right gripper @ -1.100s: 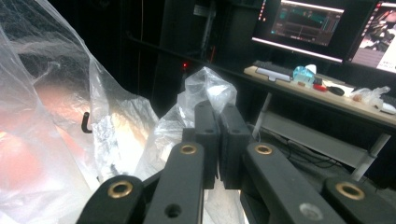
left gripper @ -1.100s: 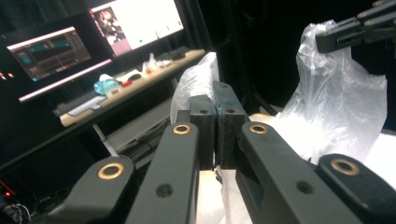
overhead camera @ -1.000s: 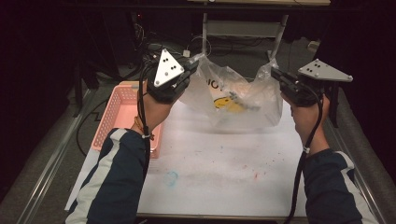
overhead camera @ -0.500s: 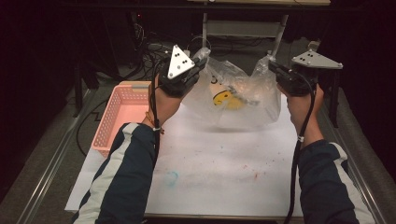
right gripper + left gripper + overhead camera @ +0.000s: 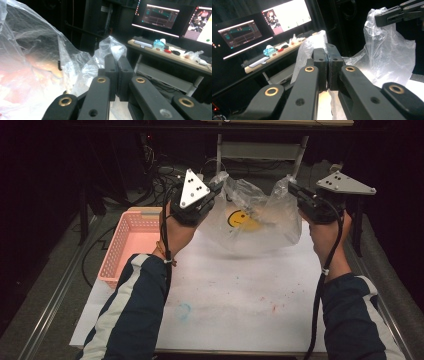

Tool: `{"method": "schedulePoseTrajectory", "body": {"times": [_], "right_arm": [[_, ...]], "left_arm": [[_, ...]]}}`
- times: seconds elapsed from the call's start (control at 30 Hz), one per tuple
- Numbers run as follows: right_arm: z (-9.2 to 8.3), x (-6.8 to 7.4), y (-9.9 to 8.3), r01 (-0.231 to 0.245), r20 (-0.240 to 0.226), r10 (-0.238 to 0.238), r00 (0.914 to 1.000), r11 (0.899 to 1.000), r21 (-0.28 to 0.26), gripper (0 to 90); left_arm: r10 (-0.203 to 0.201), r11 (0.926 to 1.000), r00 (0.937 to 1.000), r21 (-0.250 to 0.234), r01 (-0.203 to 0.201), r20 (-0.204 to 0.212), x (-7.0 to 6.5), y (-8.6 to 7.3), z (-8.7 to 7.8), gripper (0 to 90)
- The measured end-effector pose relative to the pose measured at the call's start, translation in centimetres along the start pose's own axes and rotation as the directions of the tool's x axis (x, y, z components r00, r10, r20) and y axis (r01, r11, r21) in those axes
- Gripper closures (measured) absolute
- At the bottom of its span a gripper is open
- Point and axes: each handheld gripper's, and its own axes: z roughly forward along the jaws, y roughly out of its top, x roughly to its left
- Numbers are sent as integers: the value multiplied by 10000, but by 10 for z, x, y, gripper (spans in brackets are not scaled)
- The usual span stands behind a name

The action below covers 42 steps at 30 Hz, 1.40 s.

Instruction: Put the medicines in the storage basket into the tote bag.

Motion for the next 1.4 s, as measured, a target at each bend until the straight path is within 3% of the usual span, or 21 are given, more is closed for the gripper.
{"method": "schedulePoseTrajectory", "body": {"times": [0.2,0.33,0.37,0.4,0.63,0.73,0.9,0.93,1.03,1.1,1.13,1.17,1.23,1.3,1.33,1.4], "right_arm": [[10,-13,-10,-132,394,116,9992,9991,410,898],[18,-23,-18,-242,665,190,9976,9967,779,898],[20,-25,-20,-294,731,231,9971,9959,855,898],[22,-27,-22,-325,814,248,9964,9950,942,898],[26,-41,-30,-359,1290,188,9915,9907,1312,899],[26,-45,-32,-486,1422,285,9894,9890,1399,899],[27,-49,-35,-500,1576,252,9872,9865,1557,899],[28,-50,-35,-518,1597,262,9868,9860,1584,899],[28,-52,-37,-588,1601,330,9865,9855,1594,899],[27,-53,-37,-596,1608,340,9864,9858,1571,899],[27,-53,-37,-616,1571,375,9869,9866,1513,899],[27,-53,-36,-675,1570,436,9866,9863,1505,899],[26,-52,-35,-588,1519,367,9877,9879,1436,900],[24,-51,-33,-590,1468,389,9884,9891,1350,900],[23,-50,-31,-564,1442,376,9888,9901,1286,900],[20,-49,-27,-538,1398,375,9895,9919,1148,900]], "left_arm": [[-365,9977,9993,579,363,18,9,-23,16,728],[-726,9920,9972,1045,704,167,14,-35,23,495],[-688,9912,9976,1132,686,-24,14,-37,23,379],[-679,9910,9977,1161,664,81,15,-39,21,284],[-635,9871,9934,1526,484,955,24,-54,4,196],[-550,9809,9936,1913,353,988,25,-64,1,194],[-627,9629,9897,2685,261,1286,23,-82,8,162],[-657,9550,9904,2953,271,1217,21,-85,11,145],[-330,9337,9960,3581,11,830,18,-92,19,320],[-243,9299,9926,3672,-214,1193,18,-96,21,596],[-76,9323,9927,3599,-365,1202,17,-97,21,669],[77,9388,9931,3411,-475,1173,16,-97,20,835],[109,9503,9934,3081,-458,1142,16,-94,17,870],[212,9672,9930,2490,-497,1160,17,-88,10,874],[174,9710,9909,2343,-486,1332,17,-84,6,875],[212,9804,9928,1919,-437,1177,17,-75,-2,876]]}}
